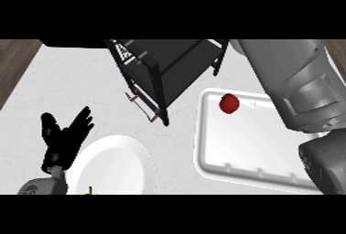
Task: Pick the croissant from the tray and place it in the tiered shelf
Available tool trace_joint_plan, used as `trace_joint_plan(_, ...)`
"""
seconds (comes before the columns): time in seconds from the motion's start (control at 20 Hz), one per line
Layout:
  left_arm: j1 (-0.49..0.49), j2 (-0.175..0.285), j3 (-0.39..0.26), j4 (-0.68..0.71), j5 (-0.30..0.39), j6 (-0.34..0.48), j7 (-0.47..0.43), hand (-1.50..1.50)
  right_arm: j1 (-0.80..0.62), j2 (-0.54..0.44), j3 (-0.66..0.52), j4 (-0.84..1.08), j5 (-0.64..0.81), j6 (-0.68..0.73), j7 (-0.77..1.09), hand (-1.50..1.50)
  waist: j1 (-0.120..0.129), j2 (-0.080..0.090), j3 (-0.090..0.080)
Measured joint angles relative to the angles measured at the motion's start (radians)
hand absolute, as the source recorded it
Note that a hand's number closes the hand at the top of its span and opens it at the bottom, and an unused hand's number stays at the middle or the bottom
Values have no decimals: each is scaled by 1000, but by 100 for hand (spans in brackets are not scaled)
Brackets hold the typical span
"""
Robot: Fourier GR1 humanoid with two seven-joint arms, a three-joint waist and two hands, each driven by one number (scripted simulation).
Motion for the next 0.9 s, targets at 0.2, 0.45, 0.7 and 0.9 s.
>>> trace_joint_plan(0.2, 1, -6, -6, -6, -9, 8, 2, 0, -13, -3, -81, 24, -80, 21, 31, -150, -1, 0, 0)
trace_joint_plan(0.45, -1, -11, -7, -5, -10, 7, 3, 0, -48, -36, -190, 55, -188, 52, 94, -150, 1, 1, 0)
trace_joint_plan(0.7, -15, -7, 0, 5, -7, 0, 4, 0, -53, -77, -255, 66, -239, -25, 126, -150, 2, 3, 0)
trace_joint_plan(0.9, -16, -6, 3, -1, -3, -4, 4, 0, -50, -154, -276, 81, -239, -92, 154, -150, 10, 7, 0)
